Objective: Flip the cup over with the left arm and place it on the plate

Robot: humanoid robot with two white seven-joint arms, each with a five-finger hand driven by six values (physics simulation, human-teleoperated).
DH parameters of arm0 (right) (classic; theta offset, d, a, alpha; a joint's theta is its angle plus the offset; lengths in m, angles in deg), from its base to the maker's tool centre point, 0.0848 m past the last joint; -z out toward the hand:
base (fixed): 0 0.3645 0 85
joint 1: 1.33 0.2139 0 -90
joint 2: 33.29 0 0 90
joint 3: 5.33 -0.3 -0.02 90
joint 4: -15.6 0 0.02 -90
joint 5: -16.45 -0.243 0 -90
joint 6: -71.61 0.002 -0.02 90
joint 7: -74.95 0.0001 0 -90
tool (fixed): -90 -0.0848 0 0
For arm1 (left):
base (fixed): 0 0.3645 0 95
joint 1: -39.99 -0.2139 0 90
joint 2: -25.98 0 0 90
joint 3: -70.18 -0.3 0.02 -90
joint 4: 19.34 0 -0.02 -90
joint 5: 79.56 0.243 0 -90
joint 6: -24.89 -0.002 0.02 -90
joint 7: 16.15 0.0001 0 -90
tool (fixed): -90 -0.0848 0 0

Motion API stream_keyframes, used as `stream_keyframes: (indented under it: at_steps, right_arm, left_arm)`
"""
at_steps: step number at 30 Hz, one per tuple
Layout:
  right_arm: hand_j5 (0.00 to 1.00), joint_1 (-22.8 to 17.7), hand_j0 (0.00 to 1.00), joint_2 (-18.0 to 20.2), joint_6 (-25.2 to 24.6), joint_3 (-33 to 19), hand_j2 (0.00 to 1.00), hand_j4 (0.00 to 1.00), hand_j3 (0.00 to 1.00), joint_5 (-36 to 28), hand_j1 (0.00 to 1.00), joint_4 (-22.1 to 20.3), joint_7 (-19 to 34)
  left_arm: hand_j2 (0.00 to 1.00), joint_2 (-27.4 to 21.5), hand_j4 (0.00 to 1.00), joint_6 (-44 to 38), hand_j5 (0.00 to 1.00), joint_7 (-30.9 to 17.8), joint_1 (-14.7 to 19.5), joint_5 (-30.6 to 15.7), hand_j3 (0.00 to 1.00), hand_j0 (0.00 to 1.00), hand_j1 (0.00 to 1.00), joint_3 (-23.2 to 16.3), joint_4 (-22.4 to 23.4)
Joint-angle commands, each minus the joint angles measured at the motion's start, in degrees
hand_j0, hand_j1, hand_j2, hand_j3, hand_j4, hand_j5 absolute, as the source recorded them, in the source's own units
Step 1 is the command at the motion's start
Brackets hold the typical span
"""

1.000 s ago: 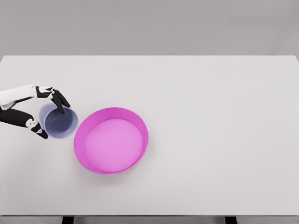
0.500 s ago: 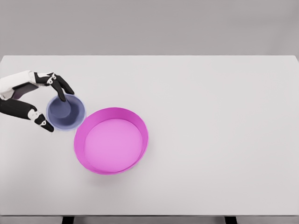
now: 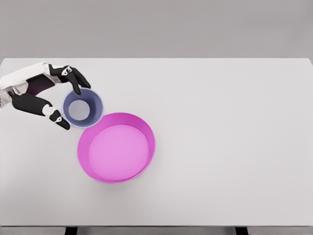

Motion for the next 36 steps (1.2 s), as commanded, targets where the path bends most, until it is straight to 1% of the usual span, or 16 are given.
stream_keyframes:
  at_steps: [1, 3, 5, 8, 10, 12, 15, 18, 24, 26, 27, 30, 32, 34, 36]
  right_arm:
    - [1.0, 0.0, 1.0, 0.0, 0.0, 0.0, 1.0, 1.0, 1.0, 0.0, 1.0, 0.0, 0.0]
    - [1.0, 0.0, 1.0, 0.0, 0.0, 0.0, 1.0, 1.0, 1.0, 0.0, 1.0, 0.0, 0.0]
    - [1.0, 0.0, 1.0, 0.0, 0.0, 0.0, 1.0, 1.0, 1.0, 0.0, 1.0, 0.0, 0.0]
    - [1.0, 0.0, 1.0, 0.0, 0.0, 0.0, 1.0, 1.0, 1.0, 0.0, 1.0, 0.0, 0.0]
    - [1.0, 0.0, 1.0, 0.0, 0.0, 0.0, 1.0, 1.0, 1.0, 0.0, 1.0, 0.0, 0.0]
    - [1.0, 0.0, 1.0, 0.0, 0.0, 0.0, 1.0, 1.0, 1.0, 0.0, 1.0, 0.0, 0.0]
    - [1.0, 0.0, 1.0, 0.0, 0.0, 0.0, 1.0, 1.0, 1.0, 0.0, 1.0, 0.0, 0.0]
    - [1.0, 0.0, 1.0, 0.0, 0.0, 0.0, 1.0, 1.0, 1.0, 0.0, 1.0, 0.0, 0.0]
    - [1.0, 0.0, 1.0, 0.0, 0.0, 0.0, 1.0, 1.0, 1.0, 0.0, 1.0, 0.0, 0.0]
    - [1.0, 0.0, 1.0, 0.0, 0.0, 0.0, 1.0, 1.0, 1.0, 0.0, 1.0, 0.0, 0.0]
    - [1.0, 0.0, 1.0, 0.0, 0.0, 0.0, 1.0, 1.0, 1.0, 0.0, 1.0, 0.0, 0.0]
    - [1.0, 0.0, 1.0, 0.0, 0.0, 0.0, 1.0, 1.0, 1.0, 0.0, 1.0, 0.0, 0.0]
    - [1.0, 0.0, 1.0, 0.0, 0.0, 0.0, 1.0, 1.0, 1.0, 0.0, 1.0, 0.0, 0.0]
    - [1.0, 0.0, 1.0, 0.0, 0.0, 0.0, 1.0, 1.0, 1.0, 0.0, 1.0, 0.0, 0.1]
    - [1.0, 0.0, 1.0, 0.0, 0.0, 0.0, 1.0, 1.0, 1.0, 0.0, 1.0, 0.0, 0.0]
  left_arm:
    - [0.45, 1.9, 0.45, -0.6, 0.45, 0.0, 0.0, -1.4, 0.45, 0.45, 0.45, 0.1, -0.2]
    - [0.45, 3.4, 0.45, -0.7, 0.45, 0.0, 0.0, -2.0, 0.45, 0.45, 0.45, 0.2, -0.2]
    - [0.46, 3.6, 0.46, -0.9, 0.46, 0.0, 0.0, -3.9, 0.46, 0.46, 0.46, 0.1, -0.2]
    - [0.47, 4.8, 0.47, -2.3, 0.47, 0.0, -0.3, -4.9, 0.47, 0.47, 0.47, -0.2, -0.2]
    - [0.49, 5.8, 0.49, -5.0, 0.49, 0.0, -0.6, -5.2, 0.49, 0.49, 0.49, -0.4, -0.2]
    - [0.49, 7.1, 0.49, -5.6, 0.49, 0.0, -1.0, -5.4, 0.49, 0.49, 0.49, -1.0, -0.1]
    - [0.49, 7.5, 0.49, -7.1, 0.49, 0.0, -1.1, -5.5, 0.49, 0.49, 0.49, -1.0, -0.2]
    - [0.49, 9.7, 0.49, -7.2, 0.49, 0.0, -2.8, -5.6, 0.49, 0.49, 0.49, -1.0, -0.2]
    - [0.49, 9.9, 0.49, -7.2, 0.49, 0.0, -3.3, -7.0, 0.49, 0.49, 0.49, -0.9, -0.8]
    - [0.49, 9.9, 0.49, -7.2, 0.49, 0.0, -3.6, -8.8, 0.49, 0.49, 0.49, -1.0, -1.0]
    - [0.48, 9.9, 0.48, -7.3, 0.48, 0.0, -4.6, -8.9, 0.48, 0.48, 0.48, -1.0, -1.0]
    - [0.49, 9.9, 0.49, -10.7, 0.49, 0.0, -5.6, -9.1, 0.49, 0.49, 0.49, -1.0, -0.9]
    - [0.49, 9.9, 0.49, -10.9, 0.49, 0.0, -5.5, -10.3, 0.49, 0.49, 0.49, -1.0, -0.9]
    - [0.49, 11.3, 0.49, -11.0, 0.49, 0.0, -5.8, -11.9, 0.49, 0.49, 0.49, -1.0, -0.9]
    - [0.5, 13.1, 0.5, -11.0, 0.5, 0.0, -6.2, -12.1, 0.5, 0.5, 0.5, -1.0, -0.8]
